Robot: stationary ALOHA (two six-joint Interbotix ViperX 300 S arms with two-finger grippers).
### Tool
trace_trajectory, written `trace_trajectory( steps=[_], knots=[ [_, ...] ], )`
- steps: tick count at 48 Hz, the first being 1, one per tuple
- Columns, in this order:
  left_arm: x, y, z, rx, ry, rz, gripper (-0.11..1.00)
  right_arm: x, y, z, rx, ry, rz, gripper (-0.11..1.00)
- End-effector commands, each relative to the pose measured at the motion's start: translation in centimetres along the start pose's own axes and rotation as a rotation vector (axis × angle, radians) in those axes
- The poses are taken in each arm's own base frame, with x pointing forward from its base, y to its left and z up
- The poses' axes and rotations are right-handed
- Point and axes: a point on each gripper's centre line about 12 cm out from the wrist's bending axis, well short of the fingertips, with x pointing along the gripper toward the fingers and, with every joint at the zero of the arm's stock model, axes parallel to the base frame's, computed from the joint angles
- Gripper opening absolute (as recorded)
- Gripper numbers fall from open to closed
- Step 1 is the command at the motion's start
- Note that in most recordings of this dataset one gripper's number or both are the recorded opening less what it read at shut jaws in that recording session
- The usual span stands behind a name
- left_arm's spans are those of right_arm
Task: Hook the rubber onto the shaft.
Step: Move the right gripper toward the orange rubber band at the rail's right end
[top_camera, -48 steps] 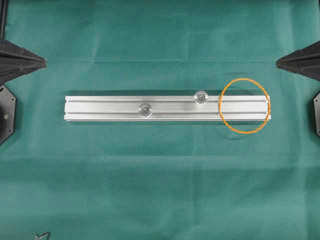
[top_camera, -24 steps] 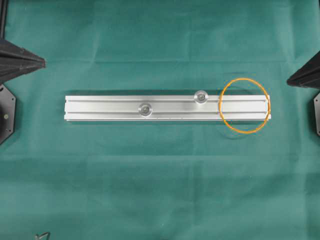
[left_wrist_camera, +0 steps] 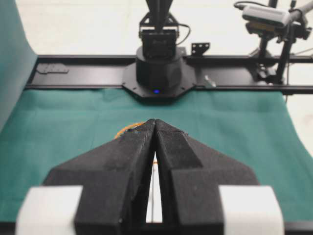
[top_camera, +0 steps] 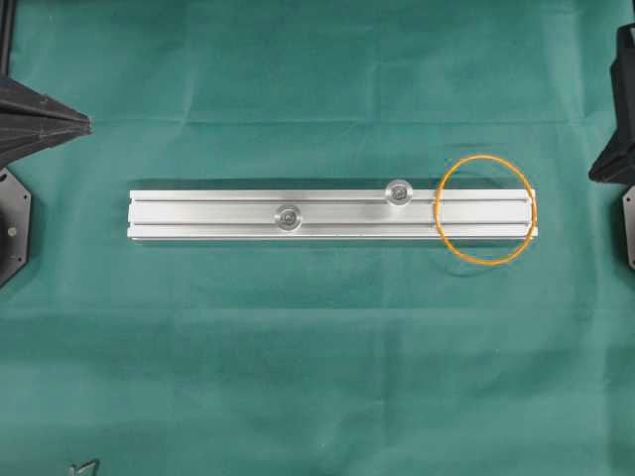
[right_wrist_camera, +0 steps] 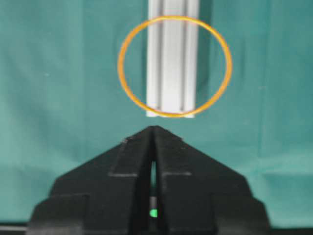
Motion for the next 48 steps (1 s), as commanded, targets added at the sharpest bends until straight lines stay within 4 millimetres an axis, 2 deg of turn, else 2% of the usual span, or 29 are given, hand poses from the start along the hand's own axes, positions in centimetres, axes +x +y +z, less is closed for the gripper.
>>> trace_trajectory(
  steps=[1,21,25,34,37,40,48],
  knots=[
    [0.17,0.07,0.44,0.003,-0.009,0.004,0.0,-0.64,0.23,0.44,0.006,-0.019,0.019,0.03],
    [0.25,0.04,0.38,0.003,-0.006,0.002,0.0,-0.31,0.69,0.54,0.011,-0.002,0.052,0.05],
    [0.25,0.07,0.38,0.003,-0.006,0.004,0.0,-0.31,0.66,0.59,0.011,-0.002,0.049,0.2],
    [0.25,0.04,0.38,0.003,-0.006,0.002,0.0,-0.21,0.39,0.66,0.016,-0.005,0.028,0.77],
    [0.21,0.07,0.41,0.003,-0.008,0.004,0.0,-0.21,0.39,0.71,0.023,-0.005,0.025,0.91],
    [0.25,0.04,0.38,0.003,-0.006,0.002,0.0,-0.12,0.36,0.72,0.026,-0.004,0.022,0.98],
    [0.25,0.07,0.38,0.004,-0.006,0.004,0.0,0.01,0.34,0.64,0.026,0.0,0.021,0.98]
  ],
)
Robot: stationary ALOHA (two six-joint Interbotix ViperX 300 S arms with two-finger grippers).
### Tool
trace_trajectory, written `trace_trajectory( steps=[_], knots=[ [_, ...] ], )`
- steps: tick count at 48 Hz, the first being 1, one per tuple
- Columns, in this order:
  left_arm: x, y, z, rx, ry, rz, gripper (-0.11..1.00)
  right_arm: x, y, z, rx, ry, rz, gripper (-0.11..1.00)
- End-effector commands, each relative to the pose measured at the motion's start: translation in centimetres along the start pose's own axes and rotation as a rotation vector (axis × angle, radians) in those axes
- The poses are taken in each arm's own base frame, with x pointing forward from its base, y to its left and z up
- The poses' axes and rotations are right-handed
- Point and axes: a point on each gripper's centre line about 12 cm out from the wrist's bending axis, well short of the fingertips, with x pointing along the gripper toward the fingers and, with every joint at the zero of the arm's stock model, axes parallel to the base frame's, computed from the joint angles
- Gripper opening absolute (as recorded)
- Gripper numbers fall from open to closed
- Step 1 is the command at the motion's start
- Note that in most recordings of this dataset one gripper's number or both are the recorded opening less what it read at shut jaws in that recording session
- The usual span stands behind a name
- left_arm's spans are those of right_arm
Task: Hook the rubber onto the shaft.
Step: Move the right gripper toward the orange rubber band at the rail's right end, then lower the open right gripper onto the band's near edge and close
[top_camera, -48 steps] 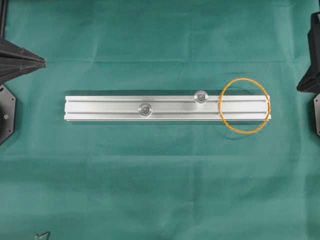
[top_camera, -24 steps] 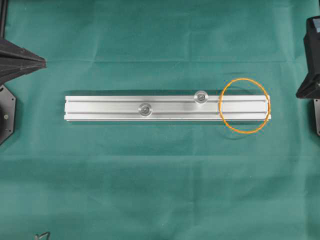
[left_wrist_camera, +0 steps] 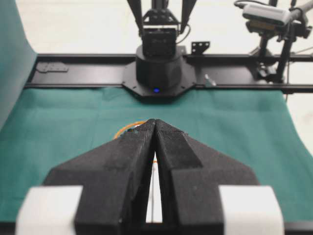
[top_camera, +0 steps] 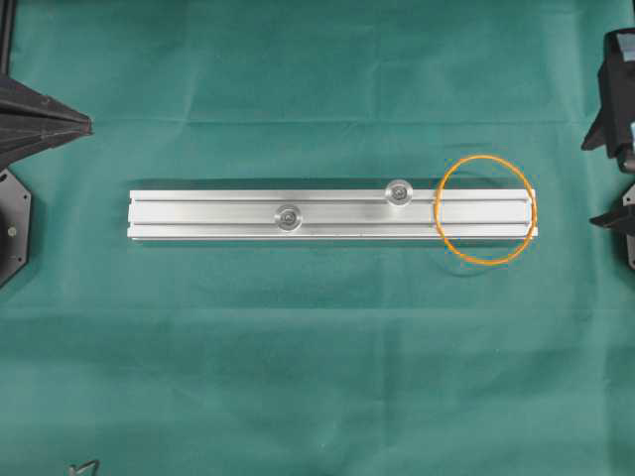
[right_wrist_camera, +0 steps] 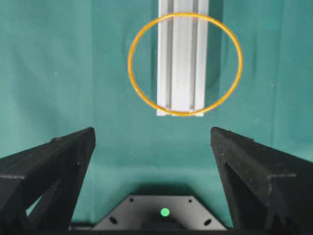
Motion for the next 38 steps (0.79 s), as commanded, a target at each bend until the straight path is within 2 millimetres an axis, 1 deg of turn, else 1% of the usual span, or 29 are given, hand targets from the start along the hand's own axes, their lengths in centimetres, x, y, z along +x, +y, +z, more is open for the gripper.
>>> trace_trajectory(
  steps=[1,11,28,38],
  knots=[
    [0.1,0.0,0.5,0.004,-0.011,0.002,0.0,-0.5,0.1,0.4,0.002,-0.021,0.002,0.98],
    [0.1,0.1,0.3,0.003,0.006,0.004,0.0,-0.5,0.5,0.5,-0.002,-0.029,0.027,0.98],
    [0.1,0.0,0.2,0.003,0.015,0.003,0.0,0.0,1.5,0.6,-0.035,-0.008,0.046,0.98],
    [0.1,0.0,0.1,0.003,0.017,0.003,0.0,0.2,1.5,0.6,-0.036,0.001,0.041,0.98]
  ],
)
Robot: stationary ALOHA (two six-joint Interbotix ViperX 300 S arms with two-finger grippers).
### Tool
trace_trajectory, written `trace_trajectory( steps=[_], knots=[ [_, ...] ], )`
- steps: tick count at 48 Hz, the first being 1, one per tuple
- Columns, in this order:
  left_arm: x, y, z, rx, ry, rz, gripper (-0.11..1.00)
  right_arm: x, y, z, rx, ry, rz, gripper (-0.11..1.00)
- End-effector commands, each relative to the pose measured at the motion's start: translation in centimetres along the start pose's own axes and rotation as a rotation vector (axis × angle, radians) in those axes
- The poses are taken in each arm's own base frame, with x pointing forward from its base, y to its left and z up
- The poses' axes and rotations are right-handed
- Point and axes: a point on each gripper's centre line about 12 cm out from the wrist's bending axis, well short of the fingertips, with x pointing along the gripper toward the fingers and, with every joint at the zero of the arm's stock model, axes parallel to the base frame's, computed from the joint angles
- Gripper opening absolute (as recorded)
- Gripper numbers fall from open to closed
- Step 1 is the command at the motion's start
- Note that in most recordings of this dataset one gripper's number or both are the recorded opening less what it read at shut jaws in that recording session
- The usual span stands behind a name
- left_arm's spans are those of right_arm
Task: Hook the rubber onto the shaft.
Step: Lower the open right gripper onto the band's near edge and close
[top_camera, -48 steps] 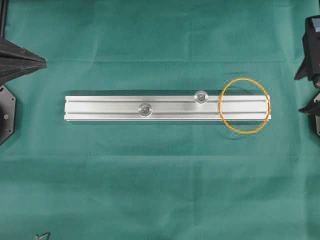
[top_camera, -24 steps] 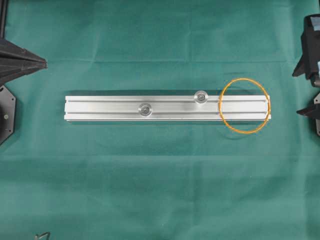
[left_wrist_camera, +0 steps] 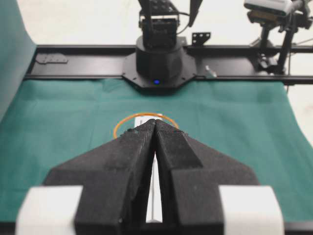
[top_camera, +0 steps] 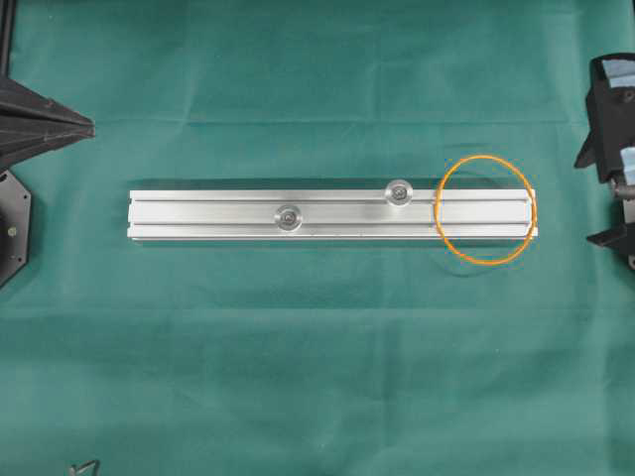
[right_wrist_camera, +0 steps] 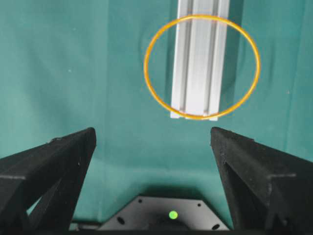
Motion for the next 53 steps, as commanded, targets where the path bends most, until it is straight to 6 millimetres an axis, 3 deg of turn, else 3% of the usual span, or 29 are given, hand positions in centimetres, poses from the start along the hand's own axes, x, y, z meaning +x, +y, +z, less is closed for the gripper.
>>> trace_trajectory(
  steps=[1,10,53],
  knots=[
    [0.1,0.0,0.5,0.003,-0.012,0.002,0.0,-0.3,0.2,0.4,-0.001,-0.015,0.01,0.98],
    [0.1,0.0,0.4,0.003,-0.009,0.002,0.0,1.1,0.3,0.4,-0.002,0.009,0.007,0.98],
    [0.2,0.1,0.3,0.003,-0.003,0.004,0.0,13.4,1.2,-1.6,0.023,0.037,0.028,0.98]
  ],
)
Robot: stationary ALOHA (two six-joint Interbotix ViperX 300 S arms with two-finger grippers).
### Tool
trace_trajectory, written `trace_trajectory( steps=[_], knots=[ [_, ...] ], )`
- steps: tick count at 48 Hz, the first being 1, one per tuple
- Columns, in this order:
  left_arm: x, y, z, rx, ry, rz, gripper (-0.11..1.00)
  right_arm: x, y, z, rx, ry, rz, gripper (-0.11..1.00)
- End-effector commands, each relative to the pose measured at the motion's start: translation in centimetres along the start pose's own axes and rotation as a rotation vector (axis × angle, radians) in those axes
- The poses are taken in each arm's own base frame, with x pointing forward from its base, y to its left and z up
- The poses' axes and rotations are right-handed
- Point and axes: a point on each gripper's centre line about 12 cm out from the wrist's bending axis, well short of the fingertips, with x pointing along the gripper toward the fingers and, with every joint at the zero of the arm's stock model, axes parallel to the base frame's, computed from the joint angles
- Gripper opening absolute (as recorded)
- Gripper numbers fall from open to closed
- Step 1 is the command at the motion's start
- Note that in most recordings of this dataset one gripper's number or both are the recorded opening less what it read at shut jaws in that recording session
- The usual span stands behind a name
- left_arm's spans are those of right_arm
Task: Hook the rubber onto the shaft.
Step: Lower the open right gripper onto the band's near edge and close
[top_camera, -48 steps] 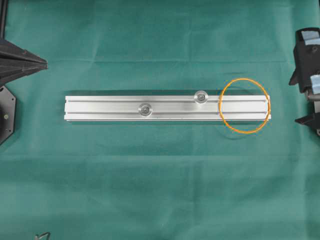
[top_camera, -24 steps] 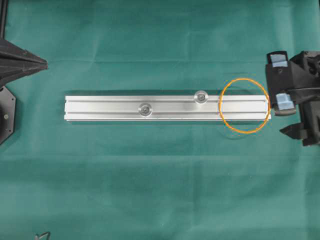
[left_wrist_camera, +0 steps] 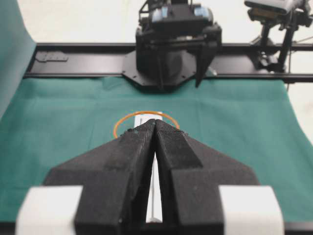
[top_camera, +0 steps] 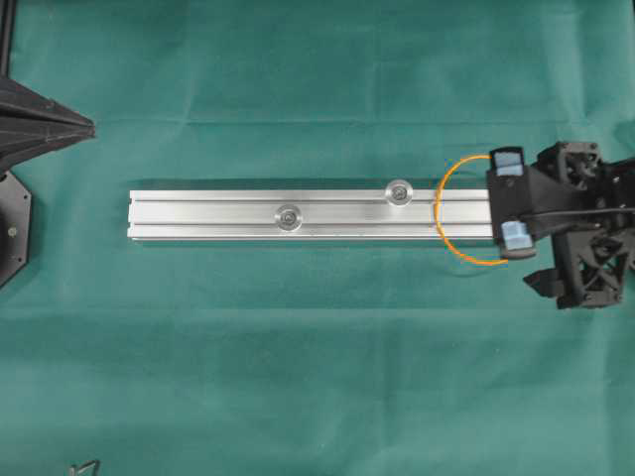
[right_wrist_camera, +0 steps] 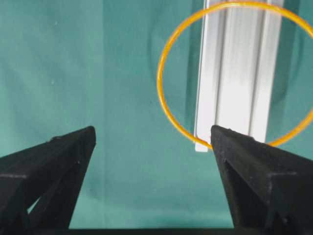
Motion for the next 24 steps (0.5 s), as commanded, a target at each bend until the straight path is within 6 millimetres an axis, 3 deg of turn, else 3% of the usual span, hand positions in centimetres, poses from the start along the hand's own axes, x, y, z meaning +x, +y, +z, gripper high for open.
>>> trace_trajectory(
  steps=[1,24],
  knots=[
    [0.2,0.1,0.4,0.003,-0.008,0.004,0.0,0.6,0.3,0.2,-0.006,-0.025,0.011,0.98],
    [0.2,0.1,0.3,0.003,0.003,0.005,0.0,5.8,1.6,0.0,-0.047,-0.037,0.026,0.98]
  ],
)
